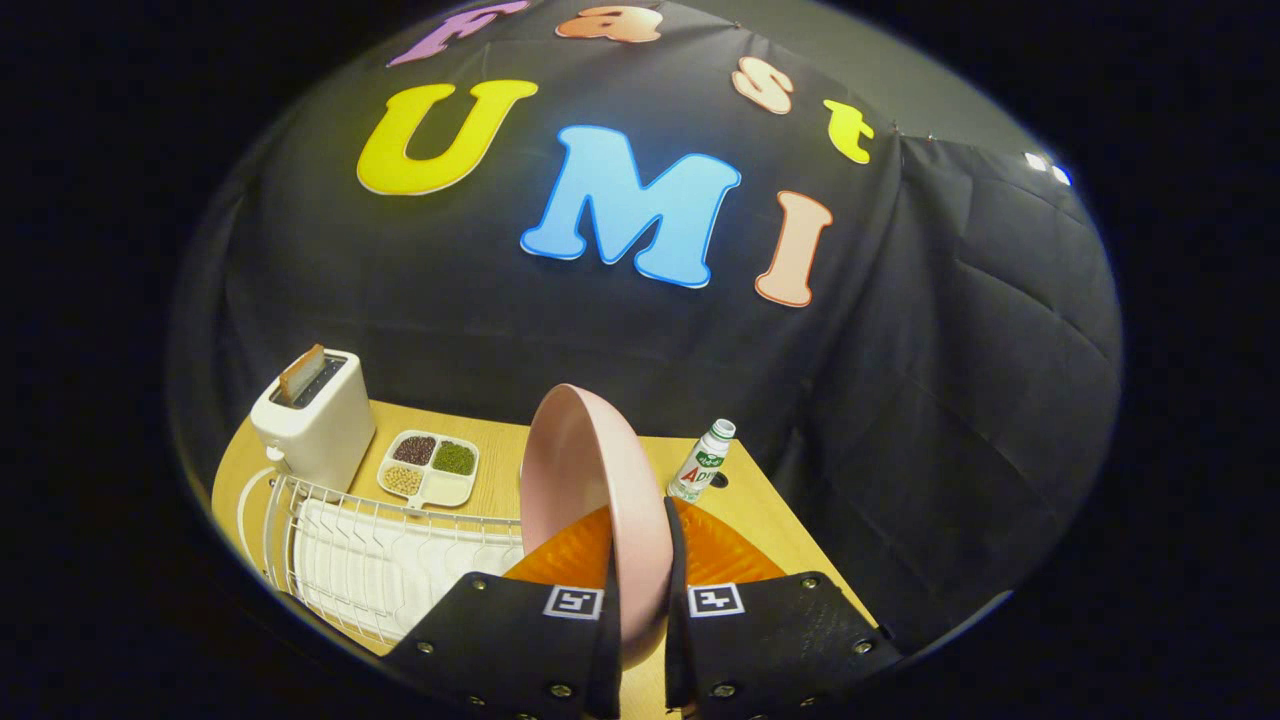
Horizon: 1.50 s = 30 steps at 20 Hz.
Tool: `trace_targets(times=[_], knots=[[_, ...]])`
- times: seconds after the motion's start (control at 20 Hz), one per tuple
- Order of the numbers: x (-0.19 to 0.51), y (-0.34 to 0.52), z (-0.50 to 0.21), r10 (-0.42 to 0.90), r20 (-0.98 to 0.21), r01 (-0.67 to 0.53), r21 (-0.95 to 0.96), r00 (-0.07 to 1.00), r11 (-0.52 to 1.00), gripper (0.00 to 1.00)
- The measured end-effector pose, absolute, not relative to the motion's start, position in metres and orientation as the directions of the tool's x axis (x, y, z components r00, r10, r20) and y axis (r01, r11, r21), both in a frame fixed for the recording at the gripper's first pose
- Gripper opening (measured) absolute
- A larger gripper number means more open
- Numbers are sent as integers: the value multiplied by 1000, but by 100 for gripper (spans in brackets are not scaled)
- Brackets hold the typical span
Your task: Take the plate from the dish rack, then take the spoon from the basket and place it into the plate.
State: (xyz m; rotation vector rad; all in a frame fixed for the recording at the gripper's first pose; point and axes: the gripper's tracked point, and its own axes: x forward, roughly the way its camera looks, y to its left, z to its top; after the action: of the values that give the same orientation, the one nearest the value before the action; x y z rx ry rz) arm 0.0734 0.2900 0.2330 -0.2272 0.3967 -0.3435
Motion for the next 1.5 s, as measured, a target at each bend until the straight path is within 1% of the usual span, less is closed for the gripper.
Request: trace_targets(times=[0.25, 0.35, 0.45, 0.55, 0.8, 0.9, 1.0, 1.1, 1.35, 1.5], knots=[[49, 253, 264, -296, -308, 244, -196, 904, 950, 17], [37, 241, 269, -249, -303, 211, -152, 920, 966, 17], [25, 232, 265, -172, -318, 154, -80, 932, 985, 17], [11, 229, 258, -67, -325, 72, 4, 943, 997, 16], [-23, 205, 222, 102, -331, -79, 81, 938, 994, 16], [-38, 203, 200, 188, -347, -153, 126, 919, 980, 16], [-56, 208, 173, 303, -374, -235, 215, 877, 948, 17], [-72, 207, 145, 384, -399, -280, 296, 833, 913, 16], [-95, 204, 72, 470, -481, -316, 369, 740, 874, 16], [-110, 206, 28, 477, -546, -310, 373, 689, 875, 17]])
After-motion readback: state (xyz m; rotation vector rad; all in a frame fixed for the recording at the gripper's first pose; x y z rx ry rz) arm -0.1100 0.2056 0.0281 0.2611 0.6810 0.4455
